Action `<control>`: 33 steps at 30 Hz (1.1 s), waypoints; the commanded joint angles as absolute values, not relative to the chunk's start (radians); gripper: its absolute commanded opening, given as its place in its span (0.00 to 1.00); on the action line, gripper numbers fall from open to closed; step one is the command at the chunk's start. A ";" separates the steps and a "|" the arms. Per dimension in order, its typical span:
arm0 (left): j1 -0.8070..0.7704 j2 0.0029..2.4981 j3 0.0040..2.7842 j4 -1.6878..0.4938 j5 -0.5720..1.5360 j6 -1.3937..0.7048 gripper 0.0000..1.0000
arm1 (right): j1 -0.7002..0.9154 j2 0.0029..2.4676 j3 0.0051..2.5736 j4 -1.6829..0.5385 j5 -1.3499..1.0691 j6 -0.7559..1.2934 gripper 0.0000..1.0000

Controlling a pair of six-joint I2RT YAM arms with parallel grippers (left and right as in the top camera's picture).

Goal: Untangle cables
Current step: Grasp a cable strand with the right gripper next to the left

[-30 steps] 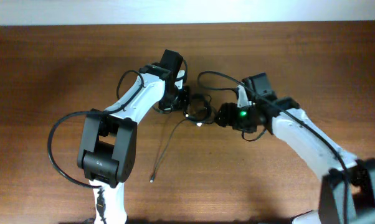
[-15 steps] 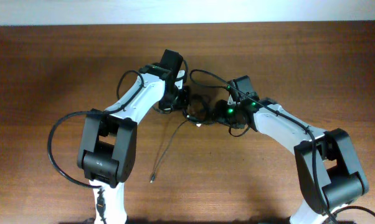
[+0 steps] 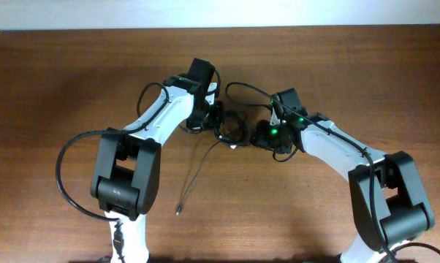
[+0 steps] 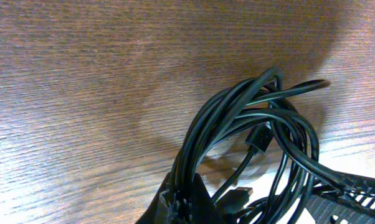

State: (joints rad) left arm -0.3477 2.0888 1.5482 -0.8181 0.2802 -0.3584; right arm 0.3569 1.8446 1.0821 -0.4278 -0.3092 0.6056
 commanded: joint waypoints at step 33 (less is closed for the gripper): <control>-0.349 2.062 1.543 -0.805 0.228 -0.339 0.00 | 0.464 1.937 1.101 -0.365 -0.041 0.610 0.04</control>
